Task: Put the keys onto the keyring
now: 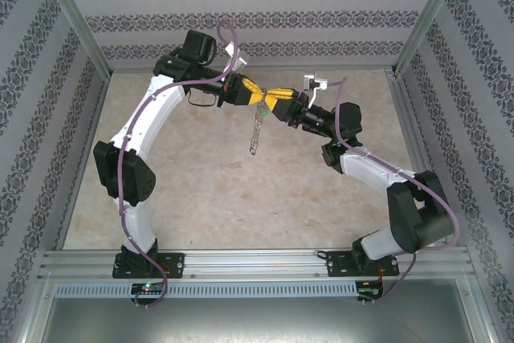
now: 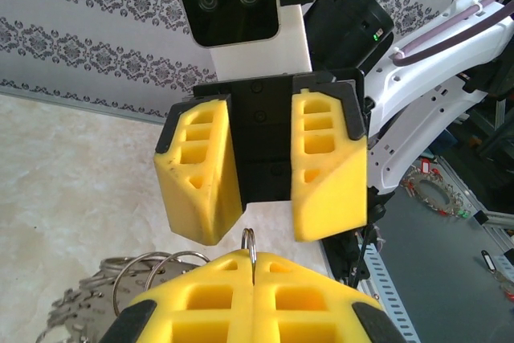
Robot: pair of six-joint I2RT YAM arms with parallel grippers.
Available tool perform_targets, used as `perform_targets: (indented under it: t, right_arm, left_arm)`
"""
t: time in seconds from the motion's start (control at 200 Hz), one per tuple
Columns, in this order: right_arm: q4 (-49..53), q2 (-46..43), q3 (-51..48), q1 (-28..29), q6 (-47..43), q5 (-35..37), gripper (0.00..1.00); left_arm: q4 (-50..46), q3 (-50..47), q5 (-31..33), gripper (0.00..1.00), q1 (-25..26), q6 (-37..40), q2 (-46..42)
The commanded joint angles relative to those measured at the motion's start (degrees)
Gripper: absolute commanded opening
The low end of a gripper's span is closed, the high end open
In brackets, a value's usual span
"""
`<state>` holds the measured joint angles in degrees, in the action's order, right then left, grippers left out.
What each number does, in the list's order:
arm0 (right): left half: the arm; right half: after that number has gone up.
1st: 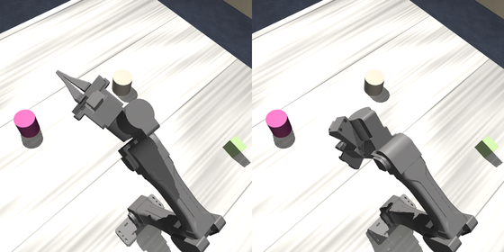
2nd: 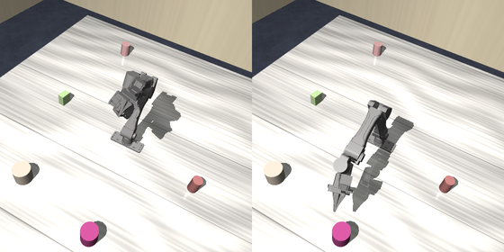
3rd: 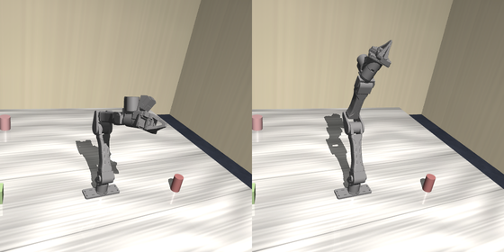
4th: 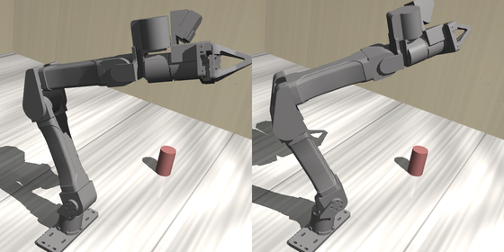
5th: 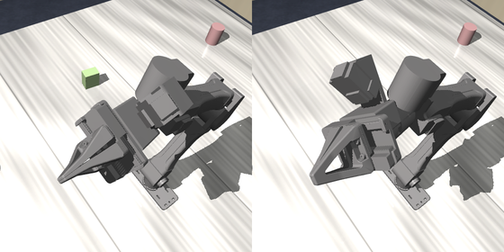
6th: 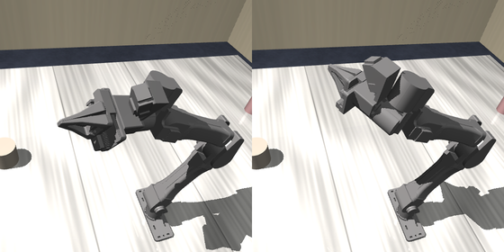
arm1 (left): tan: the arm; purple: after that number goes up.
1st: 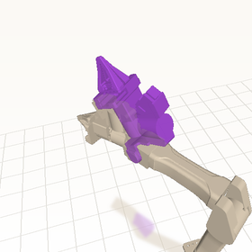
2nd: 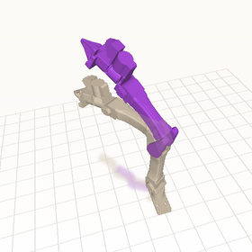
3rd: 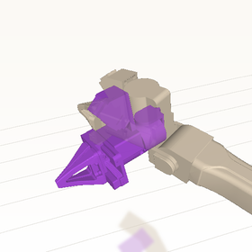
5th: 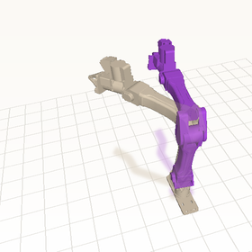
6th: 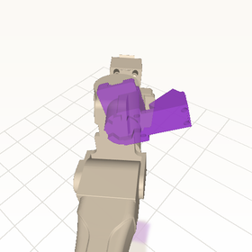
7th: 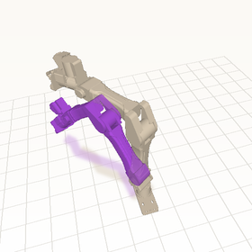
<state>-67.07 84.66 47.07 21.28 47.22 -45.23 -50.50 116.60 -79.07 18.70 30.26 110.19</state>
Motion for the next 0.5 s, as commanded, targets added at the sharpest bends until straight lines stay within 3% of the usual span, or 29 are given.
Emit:
perform_targets:
  t: [0.0, 0.38, 0.495]
  right_arm:
    - [-6.4, 0.8, -0.8, 0.5, 1.8, 0.7, 0.32]
    - [-8.2, 2.9, -0.8, 1.4, 3.1, 0.1, 0.32]
    - [-8.5, 3.5, -0.5, 1.6, 3.2, 0.0, 0.27]
  left_arm:
    - [1.7, -0.2, -1.8, 0.00, 0.2, -0.2, -1.8]
    - [2.0, -0.1, -1.7, 0.00, 0.2, -0.5, -1.7]
    - [2.1, -0.1, -1.8, 0.00, 0.3, -0.6, -1.9]
